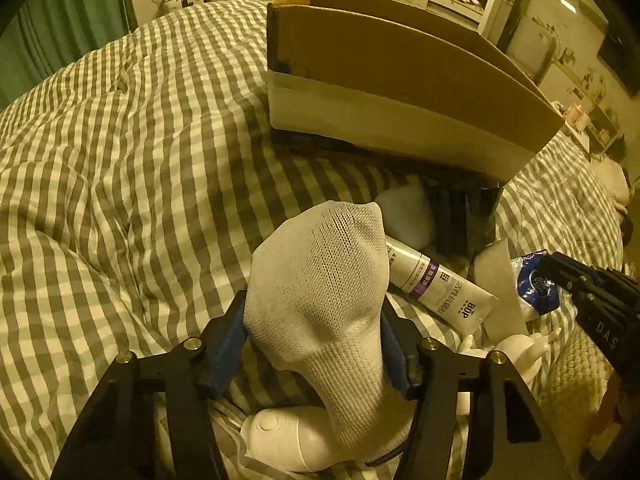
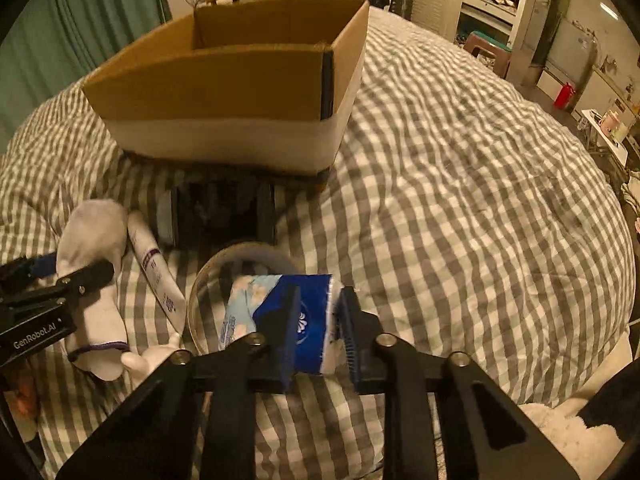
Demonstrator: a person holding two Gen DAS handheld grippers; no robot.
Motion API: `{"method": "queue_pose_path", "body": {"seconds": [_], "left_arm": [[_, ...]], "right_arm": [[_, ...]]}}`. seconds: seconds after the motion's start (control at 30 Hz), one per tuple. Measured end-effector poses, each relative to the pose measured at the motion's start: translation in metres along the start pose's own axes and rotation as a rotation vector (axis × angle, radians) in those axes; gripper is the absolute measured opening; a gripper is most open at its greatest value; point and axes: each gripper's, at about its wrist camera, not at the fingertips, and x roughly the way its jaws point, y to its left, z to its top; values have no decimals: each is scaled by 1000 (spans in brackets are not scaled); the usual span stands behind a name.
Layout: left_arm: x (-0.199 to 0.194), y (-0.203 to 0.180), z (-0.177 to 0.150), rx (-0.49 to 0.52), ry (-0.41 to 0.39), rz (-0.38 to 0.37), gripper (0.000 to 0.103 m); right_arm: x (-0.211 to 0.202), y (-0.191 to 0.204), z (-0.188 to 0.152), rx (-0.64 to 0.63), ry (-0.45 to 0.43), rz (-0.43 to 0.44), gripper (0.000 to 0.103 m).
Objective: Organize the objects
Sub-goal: 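Grasp the white sock with the left tool while the right tool grasps the blue tissue pack, then carry the sock and tissue pack into the box and open both tools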
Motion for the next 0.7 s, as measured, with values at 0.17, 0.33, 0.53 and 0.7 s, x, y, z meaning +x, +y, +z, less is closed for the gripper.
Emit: {"method": "queue_pose_path", "body": {"seconds": [0.17,0.33,0.53,0.7], "left_arm": [[-10,4,-2,-6,-1,-14,52],[-23,10,-3,-20,-13,-11,49],[-46,8,4,-7,-66,4,49],[-64,14,11,-17,-105,-2,49]], "right_arm": [[-7,7,4,-42,-28,-1,6],[-19,11,7,-48,-51,15,3],[-38,14,13,-67,-108,25,3],[-61,21,21,-99,-169,19,3]]}}
